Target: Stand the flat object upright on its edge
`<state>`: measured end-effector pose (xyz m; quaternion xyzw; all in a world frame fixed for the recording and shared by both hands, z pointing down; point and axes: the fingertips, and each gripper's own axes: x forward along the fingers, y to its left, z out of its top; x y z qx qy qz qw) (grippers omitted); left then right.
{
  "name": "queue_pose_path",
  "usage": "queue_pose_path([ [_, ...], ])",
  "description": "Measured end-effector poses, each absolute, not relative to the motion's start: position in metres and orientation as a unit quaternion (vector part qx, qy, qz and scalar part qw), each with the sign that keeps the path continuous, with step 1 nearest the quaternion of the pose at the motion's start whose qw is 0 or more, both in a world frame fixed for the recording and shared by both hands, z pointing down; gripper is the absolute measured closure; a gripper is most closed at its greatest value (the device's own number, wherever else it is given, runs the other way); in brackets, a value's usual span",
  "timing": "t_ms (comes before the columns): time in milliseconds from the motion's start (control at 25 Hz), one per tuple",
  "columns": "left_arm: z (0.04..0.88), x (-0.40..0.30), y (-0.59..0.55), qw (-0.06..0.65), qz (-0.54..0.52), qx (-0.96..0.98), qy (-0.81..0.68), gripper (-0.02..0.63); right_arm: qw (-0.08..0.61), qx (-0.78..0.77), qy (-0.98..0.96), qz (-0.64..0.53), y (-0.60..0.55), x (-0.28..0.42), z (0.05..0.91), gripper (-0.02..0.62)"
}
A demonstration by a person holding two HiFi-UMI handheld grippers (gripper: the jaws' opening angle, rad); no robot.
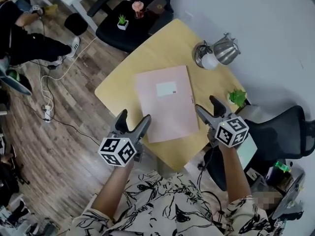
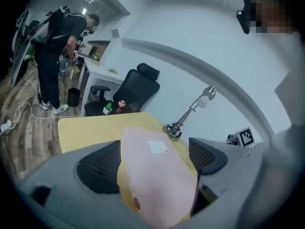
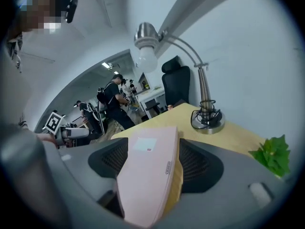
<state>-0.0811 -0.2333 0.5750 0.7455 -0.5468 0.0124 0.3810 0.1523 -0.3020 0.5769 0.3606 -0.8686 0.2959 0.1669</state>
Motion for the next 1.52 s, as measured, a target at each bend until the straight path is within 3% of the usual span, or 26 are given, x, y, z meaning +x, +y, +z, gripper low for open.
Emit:
queue_pose_path([
  [360, 0.678, -0.074, -0.256, 0.47, 0.056, 0.705, -0.528, 0.169, 0.252, 0.31, -0.843, 0.361, -0.326, 0.13, 0.673, 0.256],
  [720, 0.711, -0.054, -0.265, 0.515, 0.073, 0.686, -0.509, 0.201, 0.263, 0.279, -0.823, 0.419, -0.324, 0.118, 0.711, 0.294],
  [840, 0.717, -0.057, -0.265, 0.513, 0.093, 0.676, -0.521, 0.263, 0.257, 0.268, -0.813, 0.449, -0.323, 0.115, 0.716, 0.322],
  [1000, 0.72, -0.058, -0.264, 0.513, 0.119, 0.673, -0.519, 0.292, 0.264, 0.267, -0.809, 0.453, -0.322, 0.113, 0.719, 0.327],
  [1240, 0.713, -0.061, -0.265, 0.511, 0.138, 0.674, -0.516, 0.301, 0.267, 0.277, -0.813, 0.437, -0.32, 0.109, 0.71, 0.334],
  [1520, 0.659, -0.088, -0.269, 0.421, 0.15, 0.714, -0.539, 0.302, 0.238, 0.285, -0.849, 0.376, -0.319, 0.081, 0.659, 0.337],
])
